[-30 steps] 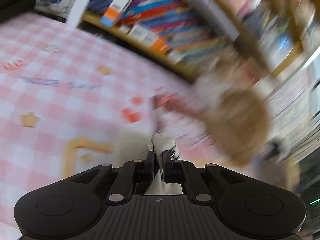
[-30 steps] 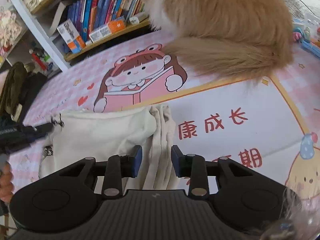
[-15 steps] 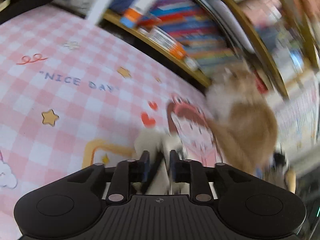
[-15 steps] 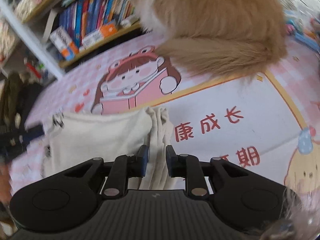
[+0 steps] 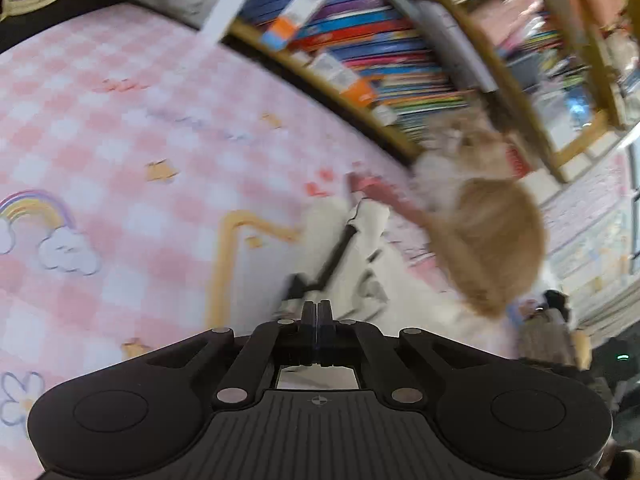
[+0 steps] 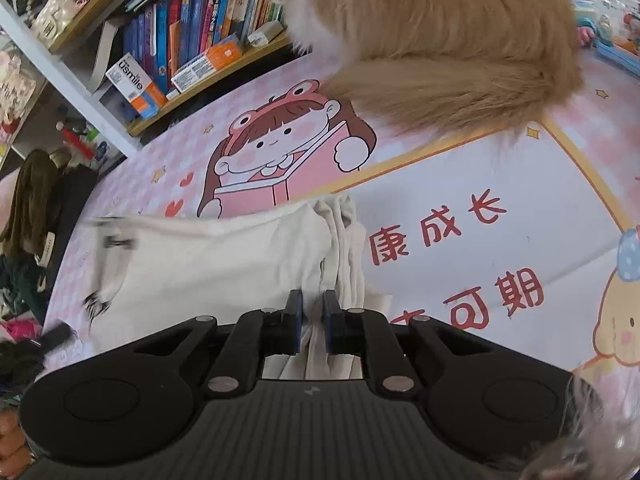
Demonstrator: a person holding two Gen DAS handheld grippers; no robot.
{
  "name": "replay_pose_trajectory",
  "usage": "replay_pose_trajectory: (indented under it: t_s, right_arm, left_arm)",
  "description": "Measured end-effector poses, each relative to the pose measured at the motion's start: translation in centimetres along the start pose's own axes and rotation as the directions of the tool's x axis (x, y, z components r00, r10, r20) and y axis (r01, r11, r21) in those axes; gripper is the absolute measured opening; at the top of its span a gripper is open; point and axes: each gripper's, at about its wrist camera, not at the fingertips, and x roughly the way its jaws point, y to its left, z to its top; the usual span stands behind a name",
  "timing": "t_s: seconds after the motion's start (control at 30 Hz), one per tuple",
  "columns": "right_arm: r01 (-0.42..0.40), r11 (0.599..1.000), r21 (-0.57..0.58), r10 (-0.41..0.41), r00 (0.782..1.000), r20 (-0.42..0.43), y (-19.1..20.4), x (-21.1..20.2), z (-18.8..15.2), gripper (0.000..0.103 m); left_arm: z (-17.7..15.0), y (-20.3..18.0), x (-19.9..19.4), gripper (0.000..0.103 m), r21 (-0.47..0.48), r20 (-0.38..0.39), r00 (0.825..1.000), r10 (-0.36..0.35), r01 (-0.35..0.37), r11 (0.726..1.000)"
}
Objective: Fold clothes
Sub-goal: 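Grasp the folded shirt's edge with the left gripper while the right gripper grasps beside it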
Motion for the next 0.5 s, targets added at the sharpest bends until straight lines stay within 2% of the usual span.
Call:
replay_pose_trajectory:
  t_s: [0.03, 0.1, 0.23, 0.27, 0.37, 0.4, 0.43, 0.5]
  right_arm:
    - [0.001, 1.000, 0.003, -0.001, 1.000, 0.001, 0.0, 0.0, 0.0, 0.010]
    - [0.003, 1.000, 0.003, -0.003, 1.000, 0.002, 0.1, 0.0, 0.0, 0.011]
    - [0.010, 1.000, 0.000, -0.010, 1.000, 0.006, 0.2, -0.1, -0.2, 0.012]
    - [0.011, 1.000, 0.003, -0.011, 1.000, 0.007, 0.1, -0.1, -0.2, 0.012]
    - [0.015, 1.000, 0.011, -0.015, 1.000, 0.008, 0.1, -0.1, -0.2, 0.012]
    - [0.017, 1.000, 0.007, -0.017, 1.000, 0.007, 0.1, 0.0, -0.2, 0.012]
    - [0.019, 1.000, 0.004, -0.019, 1.000, 0.007, 0.1, 0.0, -0.2, 0.012]
    - [0.022, 1.000, 0.002, -0.022, 1.000, 0.007, 0.1, 0.0, -0.3, 0.012]
  left_arm:
    - [0.2, 0.1, 0.1, 0.000, -0.006, 0.011, 1.000, 0.013, -0.013, 1.000]
    - [0.9, -0.6, 0.2, 0.008, 0.031, 0.035, 0.998, -0.044, 0.043, 0.999]
    - [2.8, -3.8, 2.1, 0.054, 0.187, 0.024, 0.997, -0.067, 0.061, 0.980]
    - [3.2, -4.3, 3.0, 0.056, 0.217, 0.017, 0.998, -0.061, 0.056, 0.975]
    - [4.3, -4.8, 5.9, 0.050, 0.216, -0.045, 0.998, -0.051, 0.059, 0.975]
    - [4.5, -4.8, 6.8, 0.040, 0.205, -0.069, 0.996, -0.054, 0.067, 0.976]
    - [4.7, -4.7, 7.3, 0.009, 0.190, -0.086, 0.994, -0.065, 0.080, 0.978]
    - [5.0, -3.7, 7.7, 0.009, 0.106, -0.073, 0.997, -0.031, 0.039, 0.994]
